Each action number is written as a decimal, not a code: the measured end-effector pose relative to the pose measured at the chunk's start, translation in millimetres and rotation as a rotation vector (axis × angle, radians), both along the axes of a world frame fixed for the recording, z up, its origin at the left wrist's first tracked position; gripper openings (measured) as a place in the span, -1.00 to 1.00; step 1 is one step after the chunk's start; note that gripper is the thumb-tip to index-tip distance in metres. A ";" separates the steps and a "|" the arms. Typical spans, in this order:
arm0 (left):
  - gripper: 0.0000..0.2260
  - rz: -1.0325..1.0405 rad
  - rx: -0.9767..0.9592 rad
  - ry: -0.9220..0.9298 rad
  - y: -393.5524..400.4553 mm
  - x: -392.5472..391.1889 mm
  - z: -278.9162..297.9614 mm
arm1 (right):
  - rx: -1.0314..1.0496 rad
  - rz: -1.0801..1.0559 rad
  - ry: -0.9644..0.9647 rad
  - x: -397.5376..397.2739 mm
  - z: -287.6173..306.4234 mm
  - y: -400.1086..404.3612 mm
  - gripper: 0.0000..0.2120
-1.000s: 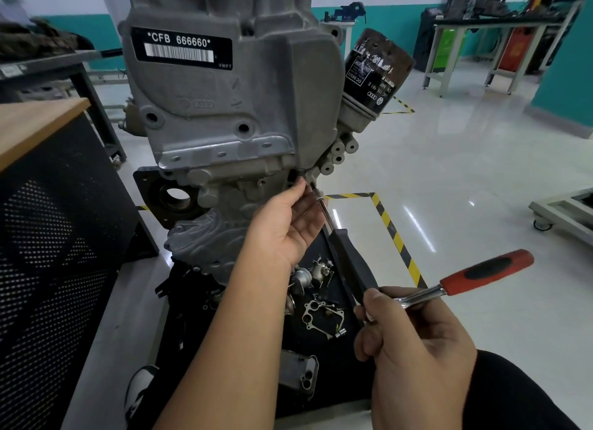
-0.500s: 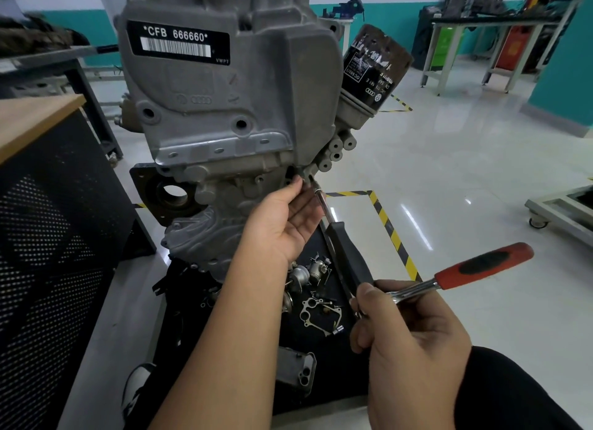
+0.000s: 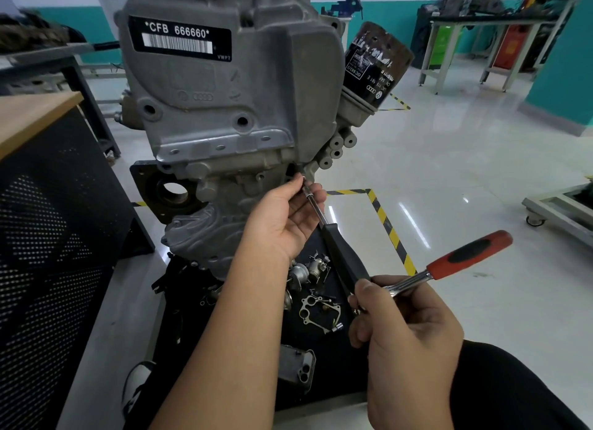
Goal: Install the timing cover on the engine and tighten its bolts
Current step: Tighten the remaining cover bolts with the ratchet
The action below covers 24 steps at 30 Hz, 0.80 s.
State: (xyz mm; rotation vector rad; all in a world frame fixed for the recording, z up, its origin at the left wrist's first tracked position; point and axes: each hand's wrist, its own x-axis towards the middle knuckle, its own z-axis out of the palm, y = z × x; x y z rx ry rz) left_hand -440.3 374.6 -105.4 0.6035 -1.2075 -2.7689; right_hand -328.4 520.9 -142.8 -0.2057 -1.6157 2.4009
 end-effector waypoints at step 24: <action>-0.87 0.011 -0.010 -0.005 1.4 -0.6 -3.5 | 0.485 -0.178 0.222 5.9 -5.4 -2.5 -0.84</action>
